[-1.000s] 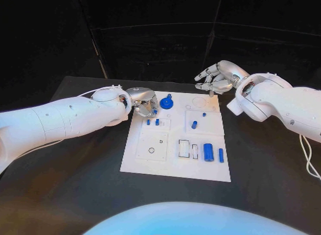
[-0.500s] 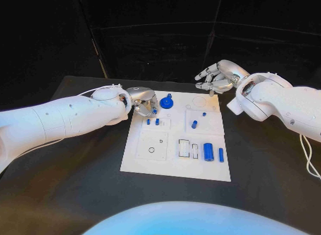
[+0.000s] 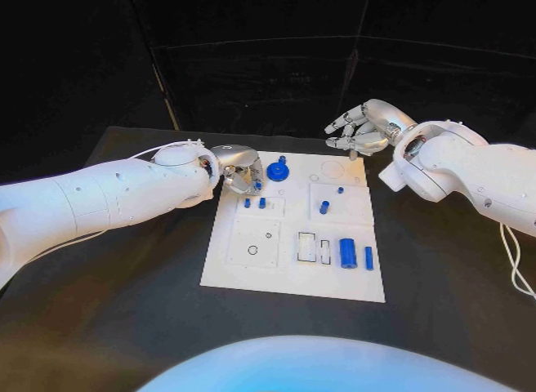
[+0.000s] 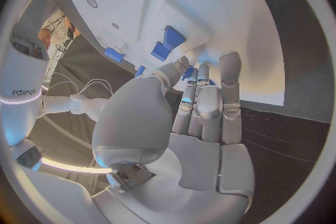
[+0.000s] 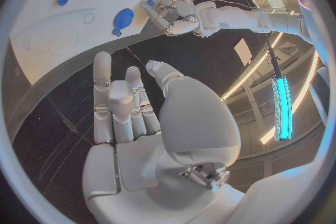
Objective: Assemble the parts on the task board
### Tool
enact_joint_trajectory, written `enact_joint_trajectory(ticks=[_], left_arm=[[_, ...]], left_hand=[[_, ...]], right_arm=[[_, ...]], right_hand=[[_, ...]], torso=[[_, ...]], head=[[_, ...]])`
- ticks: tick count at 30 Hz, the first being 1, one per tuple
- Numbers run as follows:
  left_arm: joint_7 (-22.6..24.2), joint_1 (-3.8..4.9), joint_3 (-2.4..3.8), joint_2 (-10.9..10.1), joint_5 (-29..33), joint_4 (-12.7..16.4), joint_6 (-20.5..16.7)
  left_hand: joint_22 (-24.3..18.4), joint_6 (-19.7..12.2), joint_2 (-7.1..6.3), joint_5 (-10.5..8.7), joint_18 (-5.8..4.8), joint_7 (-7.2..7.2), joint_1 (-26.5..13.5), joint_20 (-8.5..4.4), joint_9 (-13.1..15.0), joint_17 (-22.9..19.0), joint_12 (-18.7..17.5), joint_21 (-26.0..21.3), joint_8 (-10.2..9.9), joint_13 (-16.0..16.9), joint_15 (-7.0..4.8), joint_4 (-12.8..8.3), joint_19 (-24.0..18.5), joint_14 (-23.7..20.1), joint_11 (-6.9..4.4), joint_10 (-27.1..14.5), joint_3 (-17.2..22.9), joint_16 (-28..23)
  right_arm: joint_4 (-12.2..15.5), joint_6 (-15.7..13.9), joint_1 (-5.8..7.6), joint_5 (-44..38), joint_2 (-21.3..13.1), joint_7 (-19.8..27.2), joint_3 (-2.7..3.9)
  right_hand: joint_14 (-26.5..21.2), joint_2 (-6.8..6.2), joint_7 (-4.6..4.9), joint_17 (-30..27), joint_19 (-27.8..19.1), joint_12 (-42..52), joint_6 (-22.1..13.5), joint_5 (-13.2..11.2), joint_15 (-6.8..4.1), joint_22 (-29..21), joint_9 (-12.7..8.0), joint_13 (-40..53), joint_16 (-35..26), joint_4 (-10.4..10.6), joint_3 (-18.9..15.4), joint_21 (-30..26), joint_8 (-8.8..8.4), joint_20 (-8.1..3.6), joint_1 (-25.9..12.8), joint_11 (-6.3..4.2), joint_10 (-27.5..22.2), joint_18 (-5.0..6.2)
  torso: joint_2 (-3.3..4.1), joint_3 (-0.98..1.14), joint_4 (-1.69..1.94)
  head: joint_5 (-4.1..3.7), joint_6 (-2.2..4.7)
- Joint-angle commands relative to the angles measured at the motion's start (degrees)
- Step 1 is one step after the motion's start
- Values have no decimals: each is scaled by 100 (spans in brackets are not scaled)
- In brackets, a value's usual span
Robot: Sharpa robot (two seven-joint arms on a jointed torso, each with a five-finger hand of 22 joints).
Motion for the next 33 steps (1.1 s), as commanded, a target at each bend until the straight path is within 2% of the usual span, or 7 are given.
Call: enact_joint_trajectory(ticks=[1, 33], left_arm=[[-44, -22, -21, 1, -24, -13, 224], [0, -22, -21, 18, -23, -28, 199]], left_hand=[[5, -20, -58, 13, -59, 7, 9, -7, -10, -7, -30, -31, -26, 5, 12, 6, -42, -48, 37, -16, -31, -32], [62, -185, -53, 14, -64, 55, 35, 10, -31, -21, -55, 0, -166, 14, 29, -2, -46, -61, 57, 7, -44, -18]], right_arm=[[7, -63, 10, 17, -2, 61, 4], [-3, -73, 10, 18, 8, 69, 4]], right_hand=[[2, 1, -5, 6, 41, 27, 12, 17, -12, -8, 8, -7, 11, 30, -3, -23, 40, 7, 52, -25, -13, 77], [10, 8, -8, 7, 49, 36, 23, 17, -16, -8, 9, -10, 11, 42, 1, -22, 50, 4, 54, -28, -3, 78]], torso=[[1, 0, 2], [1, -2, 3]], head=[[-6, -2], [2, -15]])
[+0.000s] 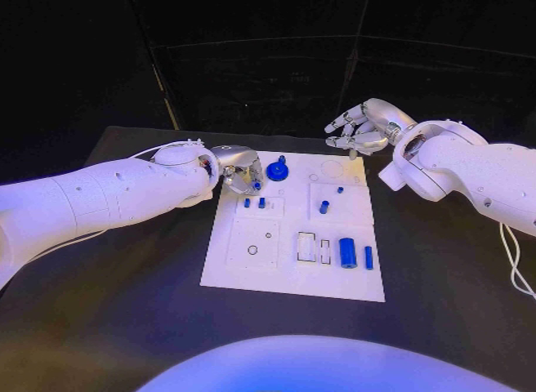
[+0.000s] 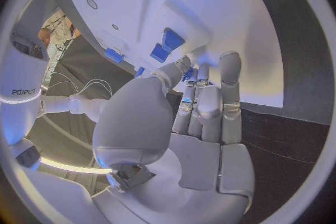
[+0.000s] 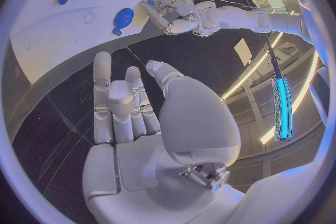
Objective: Assemble the parts on the task board
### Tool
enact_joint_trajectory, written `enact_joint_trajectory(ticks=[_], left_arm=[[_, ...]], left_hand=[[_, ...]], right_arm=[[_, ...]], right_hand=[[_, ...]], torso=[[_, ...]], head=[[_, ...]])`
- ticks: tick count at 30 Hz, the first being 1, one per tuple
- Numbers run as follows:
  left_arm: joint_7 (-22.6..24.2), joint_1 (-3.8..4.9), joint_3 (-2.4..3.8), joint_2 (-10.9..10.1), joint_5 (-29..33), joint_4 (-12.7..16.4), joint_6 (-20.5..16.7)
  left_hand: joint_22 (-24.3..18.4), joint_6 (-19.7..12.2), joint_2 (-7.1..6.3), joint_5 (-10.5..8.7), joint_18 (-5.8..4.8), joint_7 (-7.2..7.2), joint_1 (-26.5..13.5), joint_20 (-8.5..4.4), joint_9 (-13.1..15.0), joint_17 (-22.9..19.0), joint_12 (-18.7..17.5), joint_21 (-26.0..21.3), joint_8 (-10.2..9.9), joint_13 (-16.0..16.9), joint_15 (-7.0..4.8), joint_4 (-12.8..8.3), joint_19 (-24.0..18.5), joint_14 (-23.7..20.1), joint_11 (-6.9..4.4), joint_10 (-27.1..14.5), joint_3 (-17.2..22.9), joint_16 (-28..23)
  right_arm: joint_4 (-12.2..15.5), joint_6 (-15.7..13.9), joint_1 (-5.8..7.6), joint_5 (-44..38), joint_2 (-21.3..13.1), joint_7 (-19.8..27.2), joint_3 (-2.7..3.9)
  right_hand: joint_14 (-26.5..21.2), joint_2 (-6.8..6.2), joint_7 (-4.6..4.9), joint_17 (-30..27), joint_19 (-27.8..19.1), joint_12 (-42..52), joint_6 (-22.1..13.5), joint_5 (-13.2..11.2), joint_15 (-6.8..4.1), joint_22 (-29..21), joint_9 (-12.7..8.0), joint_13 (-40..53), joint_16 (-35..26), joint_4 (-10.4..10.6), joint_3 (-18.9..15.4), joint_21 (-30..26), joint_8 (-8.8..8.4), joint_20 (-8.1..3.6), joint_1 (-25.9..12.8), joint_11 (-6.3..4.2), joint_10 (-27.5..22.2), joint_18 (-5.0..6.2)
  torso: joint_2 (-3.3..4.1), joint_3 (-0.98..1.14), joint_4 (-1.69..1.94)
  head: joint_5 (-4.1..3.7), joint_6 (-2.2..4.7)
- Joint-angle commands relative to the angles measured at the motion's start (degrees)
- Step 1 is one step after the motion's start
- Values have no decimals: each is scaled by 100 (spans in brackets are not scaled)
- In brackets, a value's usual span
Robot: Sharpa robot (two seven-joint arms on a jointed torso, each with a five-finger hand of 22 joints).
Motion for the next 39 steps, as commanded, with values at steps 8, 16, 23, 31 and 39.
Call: enact_joint_trajectory(ticks=[8, 16, 23, 31, 39], left_arm=[[102, -20, -18, 3, -25, 20, 88], [125, -22, -18, 3, -24, 14, 70], [87, -24, -18, 10, -24, -6, 107], [65, -25, -18, 15, -24, -15, 106], [61, -25, -18, 16, -24, -18, 97]], left_hand=[[242, 38, 28, 14, -104, -21, 78, -12, 16, 45, 13, 237, -24, 33, -16, -44, 89, 9, 16, 142, -5, 34], [302, 58, 30, 14, -114, -29, 82, -18, 18, 117, 21, 302, -25, 39, -26, -48, 125, 44, 5, 180, -11, 73], [282, 50, 23, 14, -108, -25, 78, -21, 16, 112, 18, 278, -34, 38, -28, -48, 116, 46, 6, 184, -17, 74], [258, 16, 10, 13, -103, -12, 62, -23, 6, 112, -3, 245, -68, 33, -23, -43, 101, 47, 16, 170, -31, 78], [263, -68, -3, 13, -104, 10, 51, -19, -7, 98, -25, 236, -140, 31, -13, -38, 92, 41, 29, 170, -40, 78]], right_arm=[[0, -54, 10, 16, 4, 63, 4], [3, -53, 10, 16, 1, 61, 4], [5, -51, 10, 16, -1, 61, 4], [3, -50, 10, 16, 3, 59, 4], [-3, -50, 10, 16, 8, 62, 4]], right_hand=[[10, 8, -8, 9, 49, 36, 23, 17, -16, -8, 9, -6, 11, 42, 2, -22, 20, 4, 54, -28, -3, 78], [10, 8, -8, 9, 49, 36, 23, 17, -16, -8, 9, -6, 11, 42, 2, -22, 20, 4, 54, -28, -3, 78], [10, 8, -8, 9, 49, 36, 23, 17, -16, -8, 9, -6, 11, 42, 2, -22, 20, 4, 54, -28, -3, 78], [10, 8, -8, 9, 49, 36, 23, 17, -16, -8, 9, -6, 11, 42, 2, -22, 20, 4, 54, -28, -3, 78], [10, 8, -8, 9, 49, 36, 23, 17, -16, -8, 9, -6, 11, 42, 2, -22, 20, 4, 54, -28, -3, 78]], torso=[[-2, -1, -1], [-2, 3, -2], [0, 5, -3], [1, -1, 1], [-1, -1, 1]], head=[[6, -6], [5, -4], [1, 1], [-2, -1], [0, -3]])
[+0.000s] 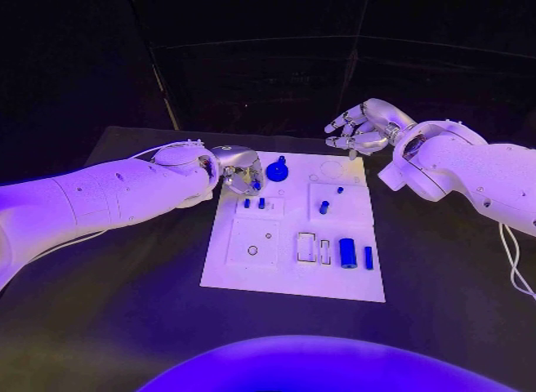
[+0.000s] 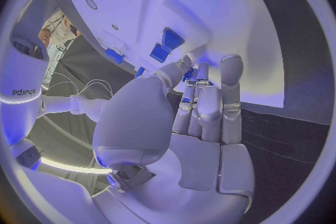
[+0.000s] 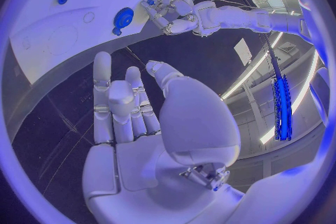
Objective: Assemble the parts on the task board
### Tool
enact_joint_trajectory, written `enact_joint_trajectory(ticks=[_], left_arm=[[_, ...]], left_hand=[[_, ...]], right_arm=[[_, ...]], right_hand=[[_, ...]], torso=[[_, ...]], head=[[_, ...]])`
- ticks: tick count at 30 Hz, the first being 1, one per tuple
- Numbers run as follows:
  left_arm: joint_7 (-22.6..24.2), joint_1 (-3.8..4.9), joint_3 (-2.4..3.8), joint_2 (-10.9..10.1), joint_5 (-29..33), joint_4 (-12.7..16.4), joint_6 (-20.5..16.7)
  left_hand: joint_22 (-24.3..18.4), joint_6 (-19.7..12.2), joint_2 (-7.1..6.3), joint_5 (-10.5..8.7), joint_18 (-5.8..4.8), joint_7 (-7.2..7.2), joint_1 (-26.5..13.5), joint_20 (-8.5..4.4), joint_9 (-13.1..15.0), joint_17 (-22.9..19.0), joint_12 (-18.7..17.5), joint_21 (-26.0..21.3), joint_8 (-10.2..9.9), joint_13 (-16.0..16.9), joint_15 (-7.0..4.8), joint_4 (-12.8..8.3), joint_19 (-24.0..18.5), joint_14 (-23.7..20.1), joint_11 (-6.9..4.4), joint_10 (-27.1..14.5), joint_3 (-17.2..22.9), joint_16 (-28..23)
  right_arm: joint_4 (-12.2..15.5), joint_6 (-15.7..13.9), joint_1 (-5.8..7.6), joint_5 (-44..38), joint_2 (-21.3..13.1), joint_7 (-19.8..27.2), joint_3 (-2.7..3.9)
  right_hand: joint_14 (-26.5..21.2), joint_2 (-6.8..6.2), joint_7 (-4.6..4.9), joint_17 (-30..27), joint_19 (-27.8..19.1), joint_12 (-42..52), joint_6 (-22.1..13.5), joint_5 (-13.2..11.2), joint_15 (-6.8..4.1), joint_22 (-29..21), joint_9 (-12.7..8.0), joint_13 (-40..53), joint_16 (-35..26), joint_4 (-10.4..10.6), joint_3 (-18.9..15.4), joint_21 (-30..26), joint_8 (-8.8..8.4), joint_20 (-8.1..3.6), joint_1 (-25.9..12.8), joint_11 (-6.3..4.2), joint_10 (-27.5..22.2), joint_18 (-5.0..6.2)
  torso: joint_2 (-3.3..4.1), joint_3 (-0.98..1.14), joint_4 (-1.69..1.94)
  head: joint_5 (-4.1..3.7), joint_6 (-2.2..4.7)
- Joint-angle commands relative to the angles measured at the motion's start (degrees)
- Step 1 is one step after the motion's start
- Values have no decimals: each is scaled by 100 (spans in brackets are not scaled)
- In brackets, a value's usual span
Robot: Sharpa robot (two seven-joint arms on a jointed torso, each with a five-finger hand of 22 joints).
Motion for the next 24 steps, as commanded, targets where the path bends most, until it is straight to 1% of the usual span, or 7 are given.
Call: enact_joint_trajectory(ticks=[1, 10, 24], left_arm=[[29, -20, -16, 6, -21, -3, 109], [23, -20, -16, 6, -20, -8, 113], [33, -20, -16, 7, -19, -5, 104]], left_hand=[[-5, -67, -45, 13, -104, 1, 9, 3, -7, -13, -28, -36, -43, -1, 10, -21, 5, 18, 16, 29, -29, 33], [-69, -131, -99, 13, -88, 16, -42, 13, -9, -45, -62, -125, -107, -7, 25, -2, -45, -3, 33, 7, -75, 22], [-82, -164, -109, 13, -84, 23, -46, 17, -10, -69, -76, -149, -140, -8, 30, 1, -61, -16, 38, 1, -86, 14]], right_arm=[[0, -48, 10, 15, 4, 57, 4], [4, -53, 10, 15, -2, 58, 4], [-3, -50, 10, 15, -2, 58, 4]], right_hand=[[10, 8, -9, 6, 49, 36, 23, 17, -16, -9, 9, -8, 11, 42, 2, -22, 21, 4, 54, -28, -3, 78], [11, 4, -9, 4, 52, 37, 21, 17, -17, -9, 7, -11, 7, 47, 3, -22, 22, 3, 57, -29, -4, 78], [11, 4, -9, 4, 52, 37, 21, 17, -17, -9, 7, -11, 7, 47, 3, -22, 22, 3, 57, -29, -4, 78]], torso=[[-1, 0, 1], [1, 0, 2], [1, -1, 1]], head=[[1, 2], [-3, 1], [-6, -8]])
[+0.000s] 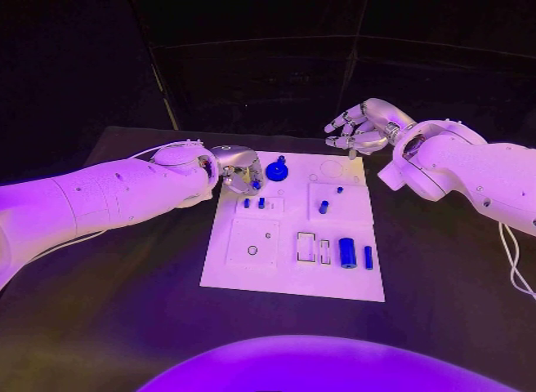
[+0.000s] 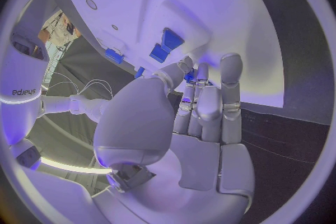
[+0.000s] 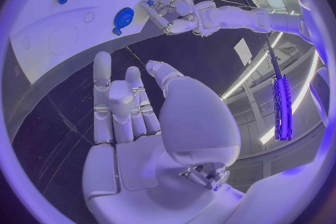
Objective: Assemble the parts on the task board
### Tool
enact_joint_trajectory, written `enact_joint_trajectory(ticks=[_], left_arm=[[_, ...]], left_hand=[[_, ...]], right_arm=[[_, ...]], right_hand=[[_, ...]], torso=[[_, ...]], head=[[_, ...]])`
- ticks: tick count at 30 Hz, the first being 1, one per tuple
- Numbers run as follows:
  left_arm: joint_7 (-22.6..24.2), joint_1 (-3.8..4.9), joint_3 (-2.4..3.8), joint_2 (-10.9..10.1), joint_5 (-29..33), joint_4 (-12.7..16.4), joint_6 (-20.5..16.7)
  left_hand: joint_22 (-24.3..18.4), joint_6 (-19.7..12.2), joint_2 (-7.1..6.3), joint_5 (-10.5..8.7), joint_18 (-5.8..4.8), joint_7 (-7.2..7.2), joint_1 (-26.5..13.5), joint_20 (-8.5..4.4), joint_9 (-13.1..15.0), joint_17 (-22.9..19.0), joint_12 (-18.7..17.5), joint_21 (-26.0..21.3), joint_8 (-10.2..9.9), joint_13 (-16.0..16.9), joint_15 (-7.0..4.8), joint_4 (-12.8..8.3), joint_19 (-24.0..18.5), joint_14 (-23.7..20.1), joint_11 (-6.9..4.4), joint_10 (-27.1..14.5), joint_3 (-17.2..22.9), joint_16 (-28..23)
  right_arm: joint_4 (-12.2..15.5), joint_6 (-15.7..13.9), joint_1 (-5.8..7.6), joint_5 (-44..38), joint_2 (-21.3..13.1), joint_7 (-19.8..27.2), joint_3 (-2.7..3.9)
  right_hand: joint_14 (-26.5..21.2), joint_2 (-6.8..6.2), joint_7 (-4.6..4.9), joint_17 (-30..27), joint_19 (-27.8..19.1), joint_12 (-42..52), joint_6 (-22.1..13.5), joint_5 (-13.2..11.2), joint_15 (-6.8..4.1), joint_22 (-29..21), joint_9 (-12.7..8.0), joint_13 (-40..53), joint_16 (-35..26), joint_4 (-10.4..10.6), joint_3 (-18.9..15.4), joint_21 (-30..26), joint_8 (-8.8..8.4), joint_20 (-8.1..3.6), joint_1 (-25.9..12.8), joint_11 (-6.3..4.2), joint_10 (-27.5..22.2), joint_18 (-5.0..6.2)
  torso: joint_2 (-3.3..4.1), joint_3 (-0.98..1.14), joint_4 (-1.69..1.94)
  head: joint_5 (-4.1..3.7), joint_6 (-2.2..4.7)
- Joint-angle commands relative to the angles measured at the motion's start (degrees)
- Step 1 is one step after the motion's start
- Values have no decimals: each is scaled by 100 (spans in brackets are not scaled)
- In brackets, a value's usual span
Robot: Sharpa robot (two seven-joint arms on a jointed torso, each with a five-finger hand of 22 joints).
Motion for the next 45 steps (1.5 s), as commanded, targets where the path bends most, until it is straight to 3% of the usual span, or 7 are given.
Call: enact_joint_trajectory(ticks=[1, 22, 45], left_arm=[[35, -19, -16, 7, -19, 2, 107], [70, -18, -16, -8, 118, 34, 99], [41, -18, -15, -1, 122, 16, 84]], left_hand=[[-3, -53, -67, 13, -85, -7, -3, 0, -6, -5, -38, -38, -19, -5, 30, 1, -43, -16, 38, 2, -22, 14], [391, -3, -39, 14, -164, -41, 40, -13, 13, 273, 45, 389, -49, 55, -5, -7, 174, 98, -14, 179, -52, 160], [383, -32, -53, 14, -159, -42, 38, -22, 6, 317, 48, 375, -83, 66, -11, -6, 172, 117, -16, 178, -73, 189]], right_arm=[[-4, -47, 10, 14, 4, 57, 4], [-15, -50, 11, 14, -10, 51, 4], [-8, -58, 11, 14, -13, 51, 4]], right_hand=[[11, 4, -9, 5, 52, 38, 21, 17, -17, -9, 7, -6, 7, 47, 3, -22, 22, 3, 57, -29, -4, 78], [11, 4, -9, 5, 52, 38, 21, 17, -17, -9, 7, -6, 7, 47, 3, -22, 22, 3, 57, -29, -4, 78], [12, 0, -10, 1, 54, 39, 21, 17, -18, -10, 6, -10, 2, 51, 4, -23, 25, 2, 61, -30, -4, 78]], torso=[[2, 0, -1], [9, 1, 0], [-1, 1, -1]], head=[[3, -6], [3, 4], [2, -6]])
